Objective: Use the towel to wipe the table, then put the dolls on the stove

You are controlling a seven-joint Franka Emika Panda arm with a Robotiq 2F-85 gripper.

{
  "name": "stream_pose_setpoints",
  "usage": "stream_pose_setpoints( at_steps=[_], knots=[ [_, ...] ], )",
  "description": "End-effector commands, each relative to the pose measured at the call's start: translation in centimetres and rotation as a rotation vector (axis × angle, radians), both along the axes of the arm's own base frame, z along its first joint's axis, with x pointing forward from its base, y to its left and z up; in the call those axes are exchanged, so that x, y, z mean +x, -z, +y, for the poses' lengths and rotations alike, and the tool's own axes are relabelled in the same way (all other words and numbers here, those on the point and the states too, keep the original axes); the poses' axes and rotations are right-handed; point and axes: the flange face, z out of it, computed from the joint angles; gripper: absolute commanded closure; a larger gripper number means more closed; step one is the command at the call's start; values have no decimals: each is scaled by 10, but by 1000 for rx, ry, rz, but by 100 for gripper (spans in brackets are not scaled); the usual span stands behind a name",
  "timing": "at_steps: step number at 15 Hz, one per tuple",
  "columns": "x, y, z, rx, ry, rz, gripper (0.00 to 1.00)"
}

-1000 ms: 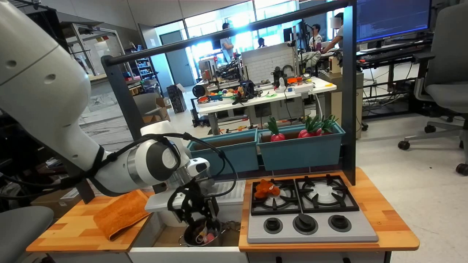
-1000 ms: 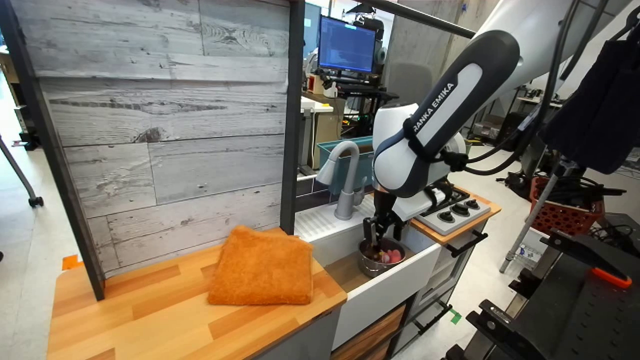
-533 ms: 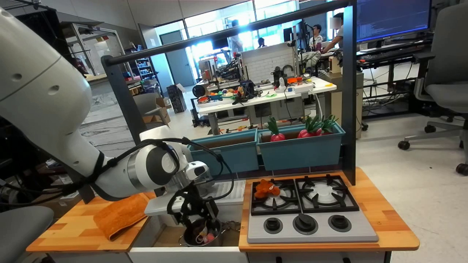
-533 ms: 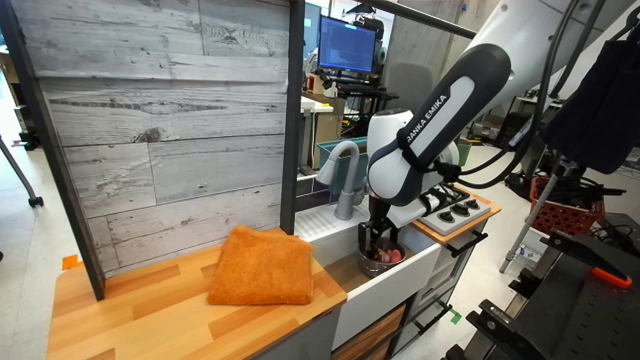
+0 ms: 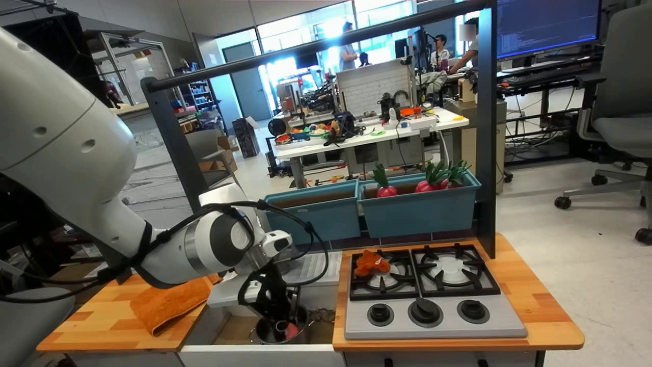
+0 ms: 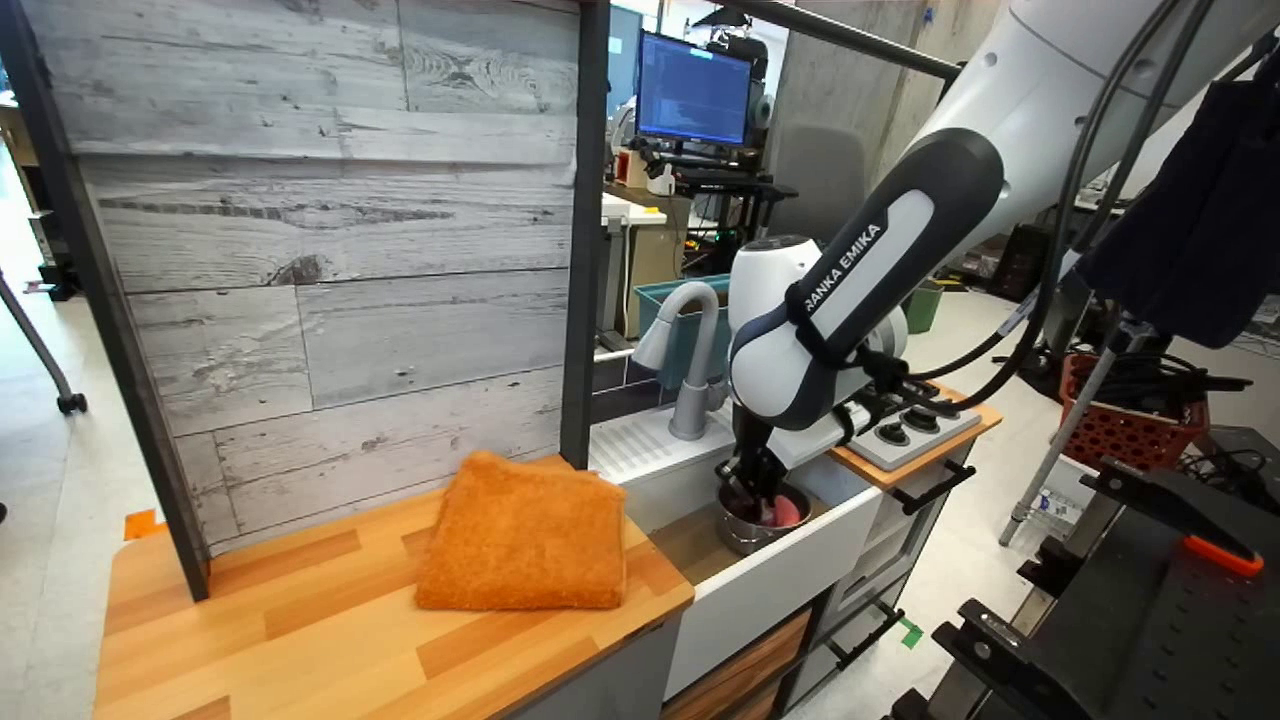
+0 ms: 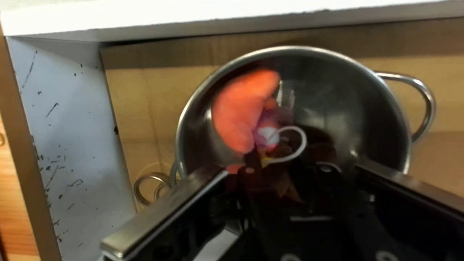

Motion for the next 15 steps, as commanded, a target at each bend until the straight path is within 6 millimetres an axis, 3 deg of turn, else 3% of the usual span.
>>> stream_pose_setpoints(
  at_steps=[1,4,10,13,15],
  knots=[
    [7,-1,2,-11,3,-10,100],
    [-1,-27,6,37,-16,-6,98],
    [-33,-106,-3,86,-32,22,99],
    [-46,-155,-32,107,91,-73,99],
    [-54,-183,-68,134,207,-82,99]
  ],
)
